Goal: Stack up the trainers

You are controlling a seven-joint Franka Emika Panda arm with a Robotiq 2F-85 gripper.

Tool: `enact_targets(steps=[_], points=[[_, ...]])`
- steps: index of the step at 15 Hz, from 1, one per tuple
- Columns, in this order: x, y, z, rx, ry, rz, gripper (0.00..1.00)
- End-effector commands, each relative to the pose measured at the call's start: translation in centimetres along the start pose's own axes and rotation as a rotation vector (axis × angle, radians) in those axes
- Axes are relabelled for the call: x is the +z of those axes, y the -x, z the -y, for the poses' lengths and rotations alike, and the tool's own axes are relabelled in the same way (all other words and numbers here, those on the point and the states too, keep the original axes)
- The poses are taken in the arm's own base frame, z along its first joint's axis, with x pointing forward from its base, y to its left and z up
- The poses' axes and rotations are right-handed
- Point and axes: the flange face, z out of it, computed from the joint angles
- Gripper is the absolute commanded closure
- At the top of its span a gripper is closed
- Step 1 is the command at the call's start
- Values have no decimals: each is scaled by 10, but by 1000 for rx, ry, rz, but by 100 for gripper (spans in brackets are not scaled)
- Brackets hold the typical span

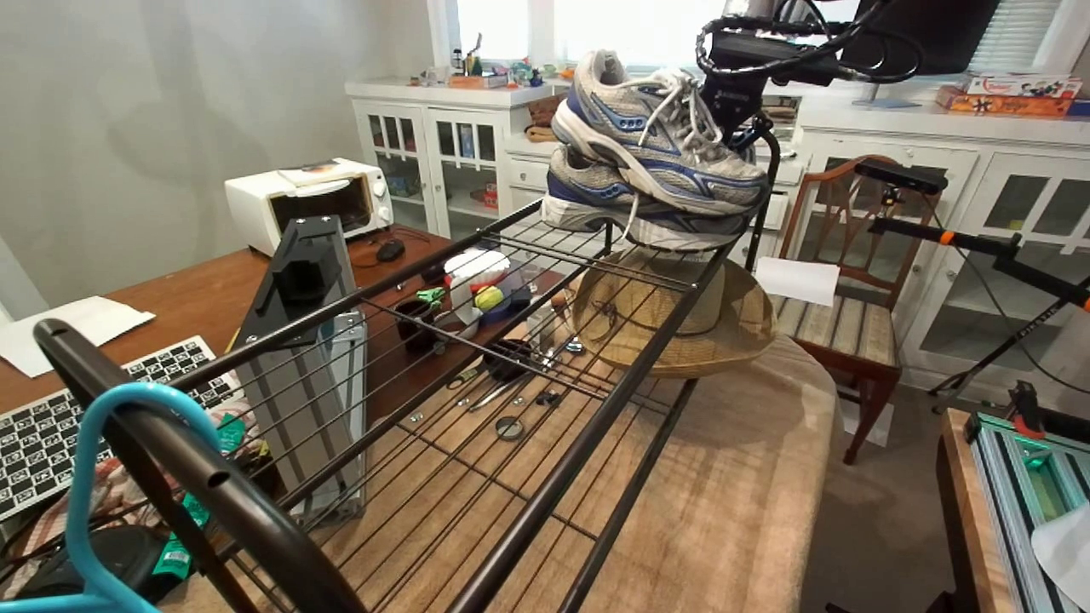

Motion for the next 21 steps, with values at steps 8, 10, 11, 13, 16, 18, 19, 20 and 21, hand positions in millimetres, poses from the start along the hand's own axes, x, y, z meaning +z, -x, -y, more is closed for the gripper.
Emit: enact_targets(steps=[8, 10, 11, 13, 16, 18, 19, 20, 21], points=[[-26, 2, 16, -75, -49, -17, 97], [-36, 1, 17, -96, -61, -26, 97], [-41, 1, 19, -109, -62, -30, 97], [-50, -3, 21, -120, -66, -41, 97], [-60, -7, 24, -152, -58, -33, 97], [-58, -8, 26, -177, -25, -22, 97], [-55, -7, 26, -191, -5, -12, 97], [-53, -7, 26, -197, 9, -8, 97], [-48, -6, 25, -211, 29, -5, 97]])
